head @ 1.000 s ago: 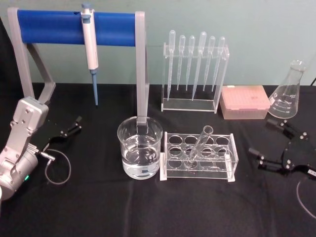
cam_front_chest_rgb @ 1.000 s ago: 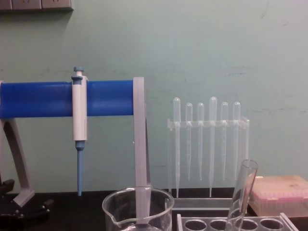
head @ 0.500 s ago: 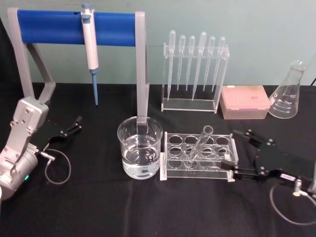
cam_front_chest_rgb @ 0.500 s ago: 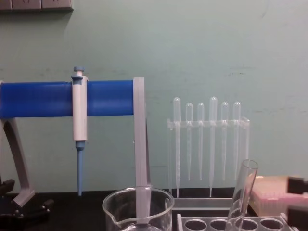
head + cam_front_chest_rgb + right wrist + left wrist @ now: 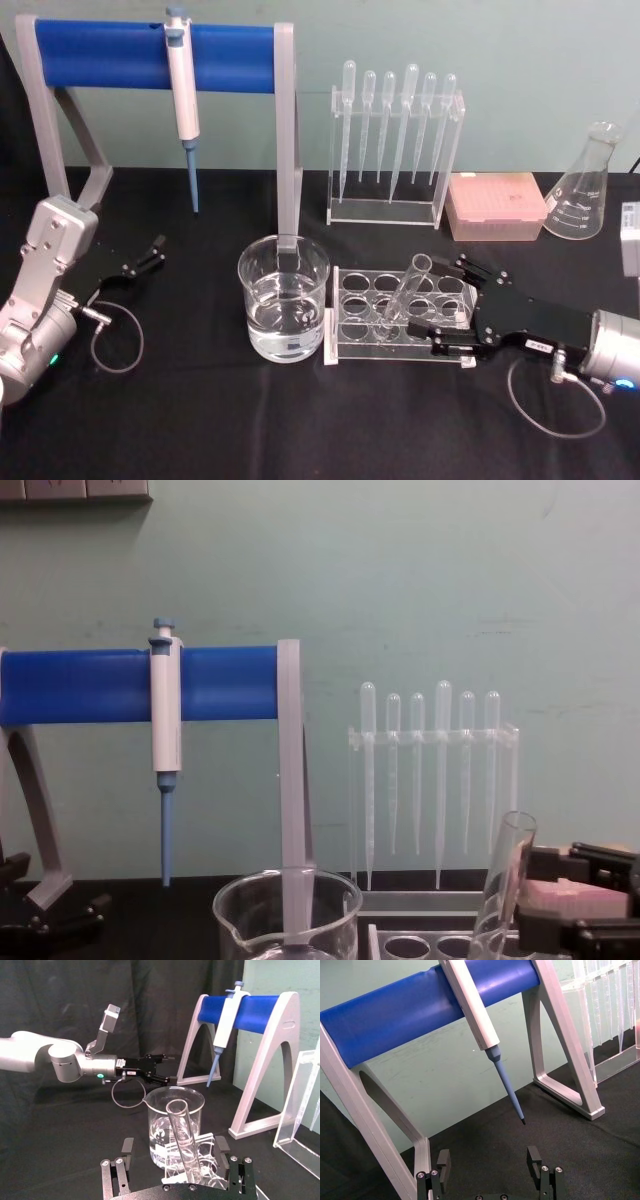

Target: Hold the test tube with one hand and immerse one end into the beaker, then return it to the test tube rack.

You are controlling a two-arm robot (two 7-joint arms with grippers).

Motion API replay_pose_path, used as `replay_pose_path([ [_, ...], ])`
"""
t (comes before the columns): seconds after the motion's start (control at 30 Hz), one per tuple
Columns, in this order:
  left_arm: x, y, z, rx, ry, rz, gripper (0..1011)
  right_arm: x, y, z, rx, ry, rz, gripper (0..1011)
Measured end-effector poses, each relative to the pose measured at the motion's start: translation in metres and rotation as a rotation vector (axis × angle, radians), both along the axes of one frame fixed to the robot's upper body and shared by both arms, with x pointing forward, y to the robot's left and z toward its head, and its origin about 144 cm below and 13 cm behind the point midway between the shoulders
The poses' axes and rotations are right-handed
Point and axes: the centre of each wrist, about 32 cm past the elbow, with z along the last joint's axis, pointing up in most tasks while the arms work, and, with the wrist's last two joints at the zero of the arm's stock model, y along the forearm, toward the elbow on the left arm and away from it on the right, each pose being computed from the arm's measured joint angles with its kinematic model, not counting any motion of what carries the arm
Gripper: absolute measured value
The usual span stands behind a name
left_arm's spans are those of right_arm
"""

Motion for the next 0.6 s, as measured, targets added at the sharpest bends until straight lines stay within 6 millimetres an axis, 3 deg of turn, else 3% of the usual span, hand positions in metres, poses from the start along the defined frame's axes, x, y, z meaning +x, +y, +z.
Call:
replay_pose_path([
  [0.6,0.0,0.0,0.0,0.0,0.0,0.0,1000,0.016,0.015,0.004,-0.017,-0.034,0.021,1002],
])
